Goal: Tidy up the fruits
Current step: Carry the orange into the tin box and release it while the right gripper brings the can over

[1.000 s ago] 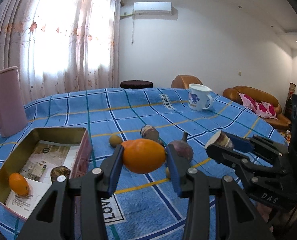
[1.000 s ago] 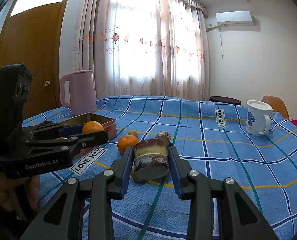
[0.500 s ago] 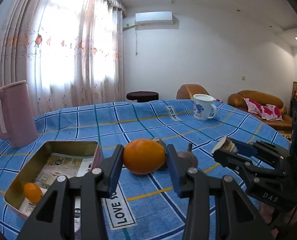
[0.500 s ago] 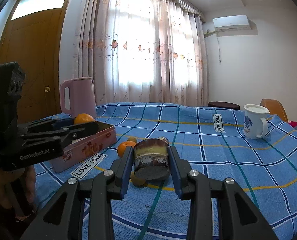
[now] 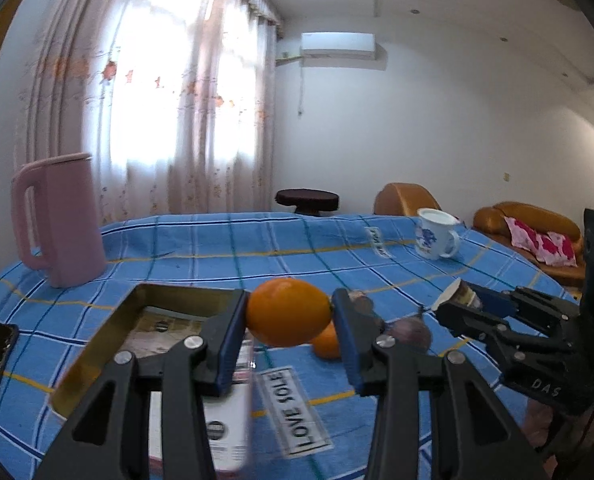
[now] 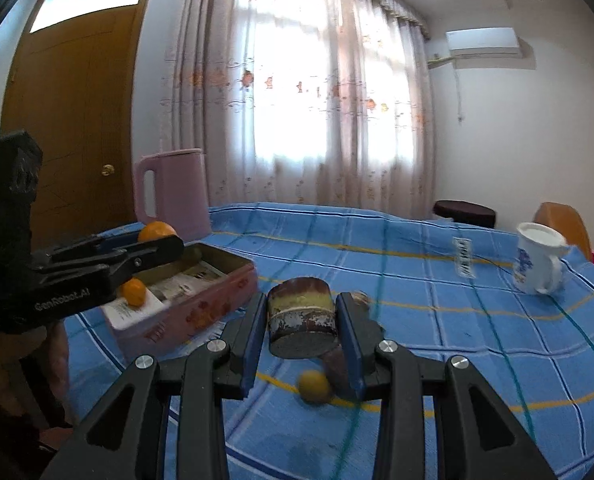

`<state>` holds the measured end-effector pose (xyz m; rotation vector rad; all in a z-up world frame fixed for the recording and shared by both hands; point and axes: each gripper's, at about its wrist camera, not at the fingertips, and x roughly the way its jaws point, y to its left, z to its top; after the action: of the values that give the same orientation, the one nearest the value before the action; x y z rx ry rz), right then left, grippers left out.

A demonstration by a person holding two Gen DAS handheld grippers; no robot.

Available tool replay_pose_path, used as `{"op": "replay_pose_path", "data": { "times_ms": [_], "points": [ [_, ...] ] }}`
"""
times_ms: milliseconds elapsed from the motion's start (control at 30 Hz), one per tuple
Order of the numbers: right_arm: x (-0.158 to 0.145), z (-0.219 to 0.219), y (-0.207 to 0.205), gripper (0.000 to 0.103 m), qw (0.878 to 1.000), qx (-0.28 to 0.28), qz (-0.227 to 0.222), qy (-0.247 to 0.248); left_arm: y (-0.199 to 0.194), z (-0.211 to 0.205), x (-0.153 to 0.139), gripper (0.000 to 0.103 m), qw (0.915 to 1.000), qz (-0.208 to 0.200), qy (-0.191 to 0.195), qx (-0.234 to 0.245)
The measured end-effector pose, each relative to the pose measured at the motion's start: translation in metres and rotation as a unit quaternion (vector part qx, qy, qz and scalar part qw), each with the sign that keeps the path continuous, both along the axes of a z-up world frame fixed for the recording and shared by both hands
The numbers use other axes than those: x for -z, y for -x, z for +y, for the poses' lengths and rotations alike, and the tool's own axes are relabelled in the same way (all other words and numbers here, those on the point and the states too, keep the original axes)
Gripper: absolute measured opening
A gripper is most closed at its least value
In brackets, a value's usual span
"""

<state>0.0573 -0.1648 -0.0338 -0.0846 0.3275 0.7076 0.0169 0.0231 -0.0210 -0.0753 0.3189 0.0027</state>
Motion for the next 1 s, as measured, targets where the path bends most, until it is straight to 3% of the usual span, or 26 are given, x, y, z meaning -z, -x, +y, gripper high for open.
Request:
{"op": "replay_pose_path", "data": {
  "times_ms": [233, 467, 733, 1000],
  "points": [
    [-0.015, 0.061, -0.015, 0.037, 0.998, -0.059, 0.011, 0.018, -0.006, 0.051, -0.002, 0.044, 0.9987, 0.020, 0.023, -0.040],
    [-0.009, 0.122, -0.025, 0.037, 0.993, -0.103, 0.037, 0.042, -0.021, 0.106, 0.009, 0.044, 0.9937, 0.058, 0.050, -0.082],
    [0.014, 0.171, -0.022, 0.037, 0.984, -0.137, 0.060, 0.098, -0.031, 0.125, 0.021, 0.044, 0.9902, 0.088, 0.058, -0.092],
    [0.030, 0.191, -0.022, 0.038, 0.975, -0.153, 0.096, 0.133, -0.037, 0.132, 0.029, 0.048, 0.9875, 0.104, 0.065, -0.099]
  ]
}}
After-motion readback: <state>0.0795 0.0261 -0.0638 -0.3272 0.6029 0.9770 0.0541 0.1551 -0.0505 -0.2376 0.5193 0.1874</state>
